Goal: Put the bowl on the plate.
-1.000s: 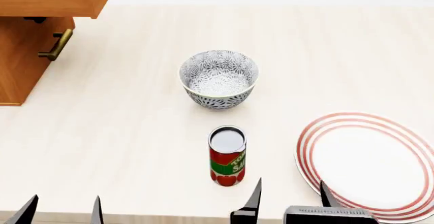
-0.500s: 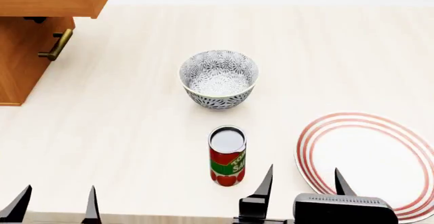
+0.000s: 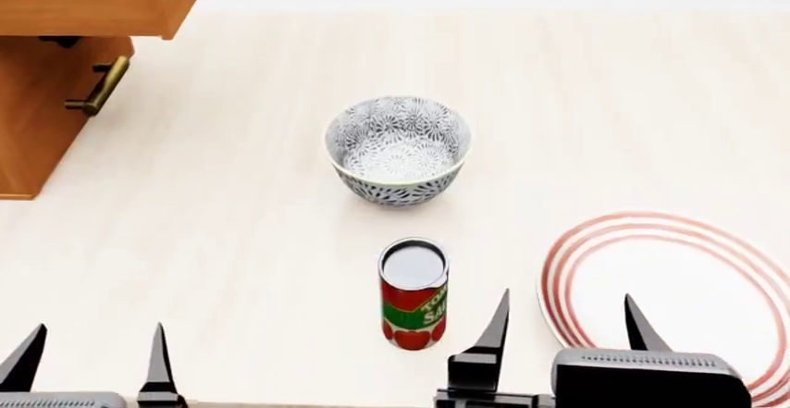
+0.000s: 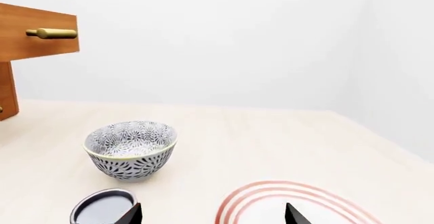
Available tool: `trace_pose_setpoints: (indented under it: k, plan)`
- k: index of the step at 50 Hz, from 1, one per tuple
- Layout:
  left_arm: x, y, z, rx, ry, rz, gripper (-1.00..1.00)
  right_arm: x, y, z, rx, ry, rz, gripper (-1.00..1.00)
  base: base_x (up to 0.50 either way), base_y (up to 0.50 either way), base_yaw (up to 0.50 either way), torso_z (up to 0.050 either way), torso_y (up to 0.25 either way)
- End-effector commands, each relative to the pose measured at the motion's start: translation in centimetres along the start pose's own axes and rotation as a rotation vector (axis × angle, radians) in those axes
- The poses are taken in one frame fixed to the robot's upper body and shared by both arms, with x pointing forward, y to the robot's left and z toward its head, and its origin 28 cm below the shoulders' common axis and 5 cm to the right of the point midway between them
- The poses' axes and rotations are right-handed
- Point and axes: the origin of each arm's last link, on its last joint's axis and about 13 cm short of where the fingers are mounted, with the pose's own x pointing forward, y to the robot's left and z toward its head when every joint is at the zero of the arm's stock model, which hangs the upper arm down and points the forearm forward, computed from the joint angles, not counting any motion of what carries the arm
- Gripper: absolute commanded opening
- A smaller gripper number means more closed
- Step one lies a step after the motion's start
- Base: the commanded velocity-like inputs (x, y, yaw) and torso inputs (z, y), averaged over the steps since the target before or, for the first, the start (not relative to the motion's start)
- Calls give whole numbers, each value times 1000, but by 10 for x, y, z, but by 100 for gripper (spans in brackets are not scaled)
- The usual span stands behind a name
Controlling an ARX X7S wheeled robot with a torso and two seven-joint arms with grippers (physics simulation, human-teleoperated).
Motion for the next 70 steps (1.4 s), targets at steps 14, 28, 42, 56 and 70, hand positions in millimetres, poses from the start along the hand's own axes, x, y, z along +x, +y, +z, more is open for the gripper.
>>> trace_pose_setpoints:
  k: [14,28,42,56,70]
  plan:
    - [1,2,2,0,-7,18,100,-2,-9,6,0,-15,-22,100,160,0,0,0,0]
    - [3,3,1,4,-8,29,100,0,-13,6,-1,1,-33,100,160,0,0,0,0]
    - [2,4,0,10,-5,24,100,3,-16,3,-10,11,-29,100,161,0,0,0,0]
    - [2,4,0,10,-5,27,100,3,-18,3,-7,18,-16,100,162,0,0,0,0]
    - [2,5,0,9,-6,27,100,3,-18,5,-2,22,-14,100,161,0,0,0,0]
